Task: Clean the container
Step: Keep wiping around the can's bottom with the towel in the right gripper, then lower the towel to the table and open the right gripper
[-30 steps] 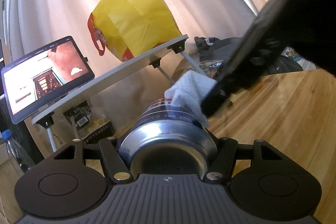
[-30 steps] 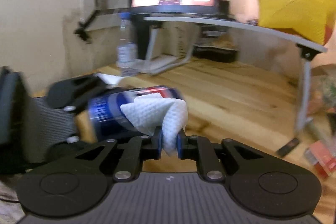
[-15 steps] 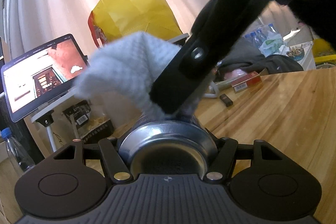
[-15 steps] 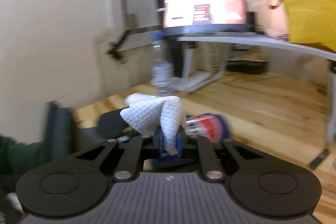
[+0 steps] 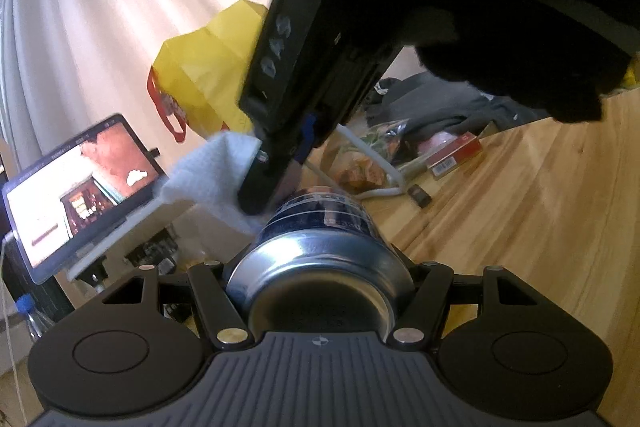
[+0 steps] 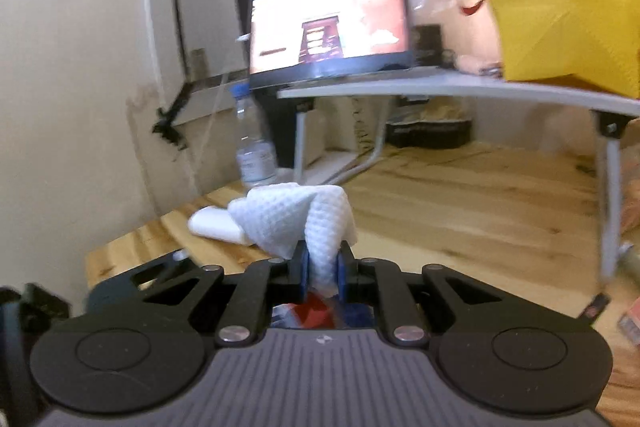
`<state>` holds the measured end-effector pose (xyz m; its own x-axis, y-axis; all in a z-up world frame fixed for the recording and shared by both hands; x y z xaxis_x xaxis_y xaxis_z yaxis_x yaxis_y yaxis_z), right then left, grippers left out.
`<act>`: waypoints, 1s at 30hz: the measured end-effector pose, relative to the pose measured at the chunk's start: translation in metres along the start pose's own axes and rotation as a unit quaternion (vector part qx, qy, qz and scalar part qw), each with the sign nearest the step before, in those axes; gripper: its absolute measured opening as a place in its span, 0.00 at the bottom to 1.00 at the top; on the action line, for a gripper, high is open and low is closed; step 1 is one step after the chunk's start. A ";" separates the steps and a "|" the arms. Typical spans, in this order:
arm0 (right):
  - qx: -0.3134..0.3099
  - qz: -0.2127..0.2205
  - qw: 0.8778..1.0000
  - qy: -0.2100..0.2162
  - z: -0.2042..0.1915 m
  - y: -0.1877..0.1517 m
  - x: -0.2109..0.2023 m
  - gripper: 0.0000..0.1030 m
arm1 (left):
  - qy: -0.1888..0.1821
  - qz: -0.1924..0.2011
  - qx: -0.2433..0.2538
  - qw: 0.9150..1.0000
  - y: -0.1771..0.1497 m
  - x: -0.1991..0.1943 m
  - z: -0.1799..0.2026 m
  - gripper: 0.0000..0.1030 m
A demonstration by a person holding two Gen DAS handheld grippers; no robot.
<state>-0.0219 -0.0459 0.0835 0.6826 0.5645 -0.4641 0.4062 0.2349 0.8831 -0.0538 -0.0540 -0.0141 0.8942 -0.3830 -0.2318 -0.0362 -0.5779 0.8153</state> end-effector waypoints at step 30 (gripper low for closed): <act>-0.069 -0.082 0.975 -0.194 0.103 -0.037 0.080 0.18 | 0.018 0.014 -0.038 0.999 -0.006 -0.005 -0.016 0.65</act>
<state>0.0803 -0.0914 0.0062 0.8047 0.1735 -0.5678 0.4622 0.4171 0.7825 -0.0509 -0.0374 -0.0097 0.9084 -0.3720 -0.1906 -0.0287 -0.5104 0.8595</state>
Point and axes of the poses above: each gripper's, at about its wrist camera, not at the fingertips, and x roughly the way its jaws point, z to its right, y to its top, the point moved 9 cm from there along x, roughly the way its jaws point, and after that the axes turned 13 degrees about -y, right-handed, at the moved point
